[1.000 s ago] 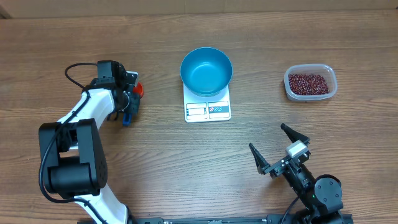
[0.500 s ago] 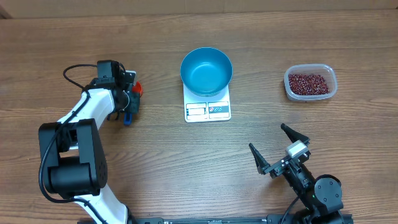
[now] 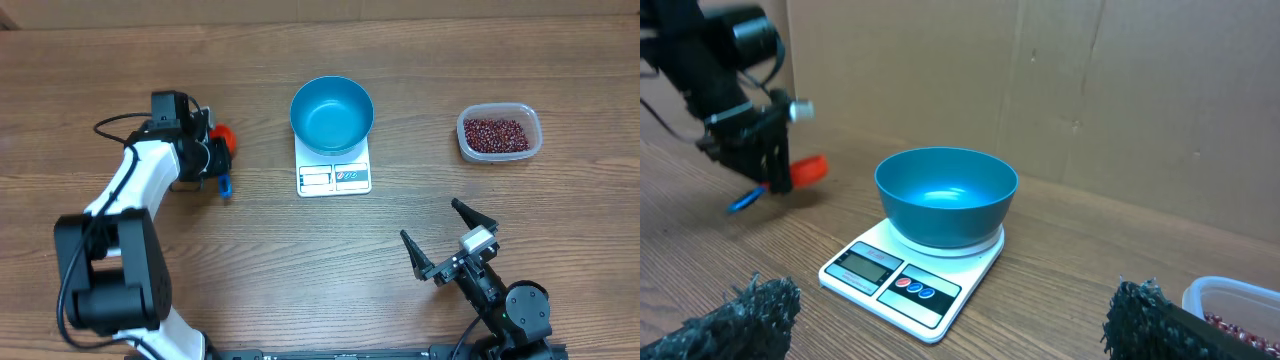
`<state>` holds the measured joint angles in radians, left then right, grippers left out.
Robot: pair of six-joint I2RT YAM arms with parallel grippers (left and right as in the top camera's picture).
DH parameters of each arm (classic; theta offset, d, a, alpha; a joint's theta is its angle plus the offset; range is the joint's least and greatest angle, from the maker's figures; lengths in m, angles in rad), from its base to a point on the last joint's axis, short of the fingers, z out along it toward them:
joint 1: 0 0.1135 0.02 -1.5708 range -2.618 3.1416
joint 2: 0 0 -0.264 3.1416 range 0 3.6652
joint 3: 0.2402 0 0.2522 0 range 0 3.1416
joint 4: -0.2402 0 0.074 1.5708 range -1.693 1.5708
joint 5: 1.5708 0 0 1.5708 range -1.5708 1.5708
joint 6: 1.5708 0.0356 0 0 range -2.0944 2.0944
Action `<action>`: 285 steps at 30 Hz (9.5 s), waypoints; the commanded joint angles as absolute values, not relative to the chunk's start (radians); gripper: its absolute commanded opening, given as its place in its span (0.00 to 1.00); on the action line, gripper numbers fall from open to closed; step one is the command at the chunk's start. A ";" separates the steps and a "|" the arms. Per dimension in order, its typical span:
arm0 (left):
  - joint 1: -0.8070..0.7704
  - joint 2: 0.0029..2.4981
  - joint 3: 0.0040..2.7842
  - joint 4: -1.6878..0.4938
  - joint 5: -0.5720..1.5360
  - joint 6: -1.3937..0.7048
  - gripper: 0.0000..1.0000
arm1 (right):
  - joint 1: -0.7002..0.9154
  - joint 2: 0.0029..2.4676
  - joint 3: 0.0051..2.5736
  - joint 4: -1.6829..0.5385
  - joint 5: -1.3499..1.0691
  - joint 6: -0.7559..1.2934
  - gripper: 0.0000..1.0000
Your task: Scoop item into bowl and weigh 150g on scale
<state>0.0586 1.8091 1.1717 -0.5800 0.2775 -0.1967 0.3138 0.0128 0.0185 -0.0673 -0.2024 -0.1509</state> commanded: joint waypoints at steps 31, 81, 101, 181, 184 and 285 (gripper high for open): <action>-0.483 1.492 1.209 -0.512 0.307 -1.318 0.04 | 0.307 0.003 0.008 -0.060 -0.221 0.137 1.00; -0.558 1.492 1.209 -0.515 0.295 -1.601 0.04 | 0.368 0.832 0.511 -0.116 -0.383 0.406 1.00; -0.558 1.492 1.209 -0.540 0.297 -1.601 0.04 | 0.437 1.060 0.573 0.146 -0.324 0.392 0.74; -0.556 1.449 1.209 -0.473 0.420 -0.891 1.00 | 0.437 1.136 0.574 0.169 -0.419 0.525 0.04; -0.556 1.398 1.209 -0.448 0.416 -0.794 1.00 | 0.436 1.098 0.574 0.157 -0.395 0.522 0.04; -0.559 1.018 1.209 -0.836 0.139 -0.062 0.04 | 0.149 0.906 0.838 -0.650 0.007 0.200 0.04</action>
<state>-0.5503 0.9817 1.1976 -0.8448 0.1131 -0.0708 0.1566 0.9119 0.8059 -0.6525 0.0010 0.2077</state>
